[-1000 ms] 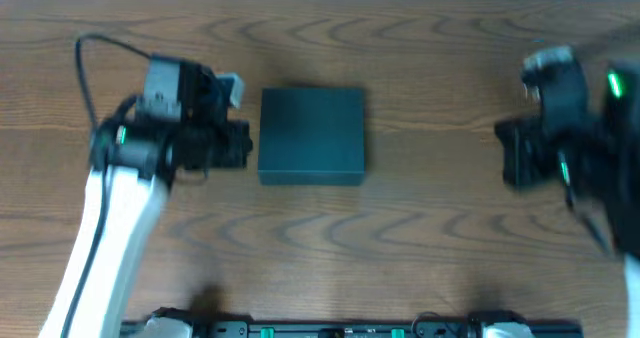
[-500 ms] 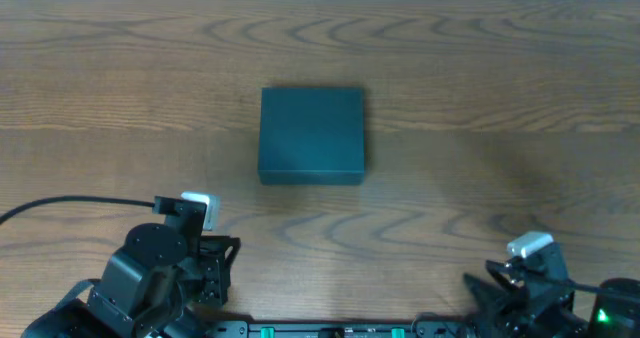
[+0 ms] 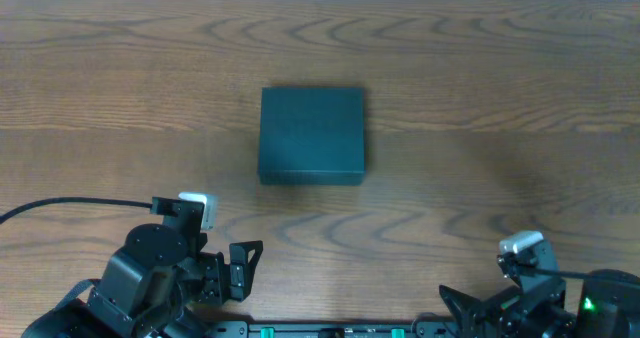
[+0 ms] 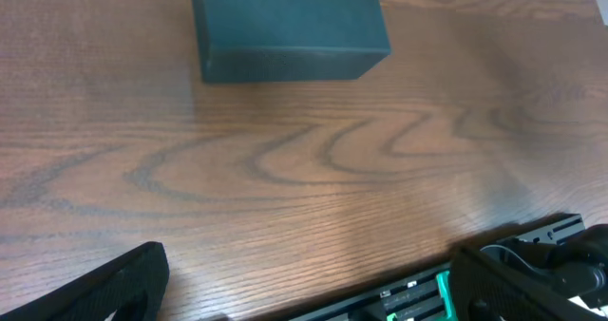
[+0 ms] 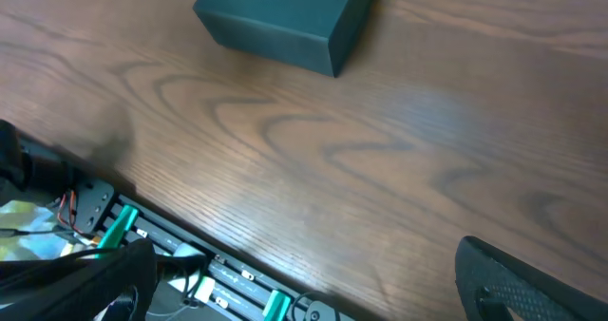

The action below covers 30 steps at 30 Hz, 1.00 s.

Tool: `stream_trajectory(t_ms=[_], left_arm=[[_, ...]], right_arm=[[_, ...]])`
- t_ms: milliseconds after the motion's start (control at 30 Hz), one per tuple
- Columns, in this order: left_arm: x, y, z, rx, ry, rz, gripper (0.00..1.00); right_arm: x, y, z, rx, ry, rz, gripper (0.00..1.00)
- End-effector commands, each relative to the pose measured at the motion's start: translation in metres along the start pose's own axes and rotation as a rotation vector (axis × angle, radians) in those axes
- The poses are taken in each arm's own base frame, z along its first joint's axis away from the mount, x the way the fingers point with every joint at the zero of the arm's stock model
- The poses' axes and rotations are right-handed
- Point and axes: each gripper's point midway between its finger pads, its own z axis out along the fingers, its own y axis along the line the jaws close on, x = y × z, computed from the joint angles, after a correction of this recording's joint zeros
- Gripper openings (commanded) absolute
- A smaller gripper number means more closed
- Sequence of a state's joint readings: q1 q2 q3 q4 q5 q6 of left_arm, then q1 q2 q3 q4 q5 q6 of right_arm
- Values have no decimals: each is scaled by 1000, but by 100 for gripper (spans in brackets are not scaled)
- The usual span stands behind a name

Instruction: Pack container

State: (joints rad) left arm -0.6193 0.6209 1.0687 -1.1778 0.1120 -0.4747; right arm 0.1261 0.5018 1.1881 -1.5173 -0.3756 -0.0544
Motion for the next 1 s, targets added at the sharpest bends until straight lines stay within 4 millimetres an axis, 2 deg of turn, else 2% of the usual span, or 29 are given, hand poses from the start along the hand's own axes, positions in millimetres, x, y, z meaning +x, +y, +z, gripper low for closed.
stream_trajectory(t_ms=[0, 167, 267, 367, 433, 533, 667, 800, 967], left_arm=[[0, 2, 0, -8, -4, -2, 95], [-2, 5, -3, -17, -29, 11, 95], [-4, 27, -13, -114, -84, 54, 95], [-13, 55, -28, -228, -217, -21, 95], [-19, 81, -39, -338, -353, -86, 95], [-23, 99, -39, -395, -510, -57, 95], [-23, 109, -22, -404, -593, 29, 95], [-16, 130, 17, -423, -606, 24, 95], [-9, 145, 59, -403, -592, 25, 95]], right_arm=[[1, 3, 0, -18, 4, 13, 99], [1, 3, 0, -18, 4, 13, 99], [1, 3, 0, -18, 4, 13, 99], [1, 3, 0, -18, 4, 13, 99], [1, 3, 0, -18, 4, 13, 99], [1, 3, 0, -18, 4, 13, 99], [1, 3, 0, -18, 4, 13, 99], [1, 3, 0, -18, 4, 13, 99], [1, 3, 0, -18, 4, 13, 99]])
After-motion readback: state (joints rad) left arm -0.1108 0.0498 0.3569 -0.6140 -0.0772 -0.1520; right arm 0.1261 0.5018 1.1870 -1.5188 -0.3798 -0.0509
